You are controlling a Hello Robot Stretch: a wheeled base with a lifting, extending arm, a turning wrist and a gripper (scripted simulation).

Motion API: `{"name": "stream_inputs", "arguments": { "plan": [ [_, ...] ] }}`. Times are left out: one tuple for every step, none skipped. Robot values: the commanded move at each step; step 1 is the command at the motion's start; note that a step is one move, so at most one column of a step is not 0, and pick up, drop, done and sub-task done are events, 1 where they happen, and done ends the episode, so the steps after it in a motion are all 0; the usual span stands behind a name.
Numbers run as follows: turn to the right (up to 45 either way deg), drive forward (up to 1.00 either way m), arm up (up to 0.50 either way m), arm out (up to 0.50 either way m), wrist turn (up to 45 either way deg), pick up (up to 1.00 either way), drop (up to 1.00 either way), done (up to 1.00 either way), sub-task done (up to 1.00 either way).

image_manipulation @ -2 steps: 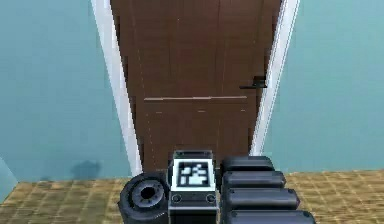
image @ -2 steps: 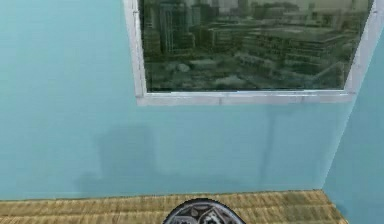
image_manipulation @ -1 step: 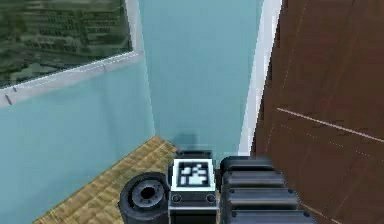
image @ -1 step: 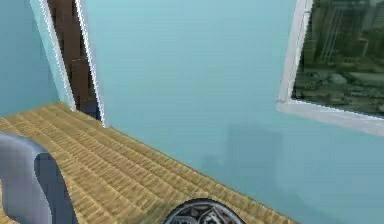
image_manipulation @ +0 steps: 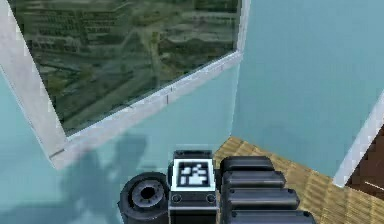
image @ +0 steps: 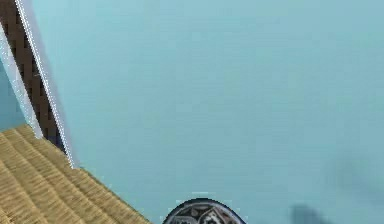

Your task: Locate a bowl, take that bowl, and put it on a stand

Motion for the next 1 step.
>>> {"name": "stream_inputs", "arguments": {
  "plan": [
    [-45.0, 0.00, 0.00, 0.00, 0.0, 0.00, 0.00, 0.00, 0.00]
  ]
}}
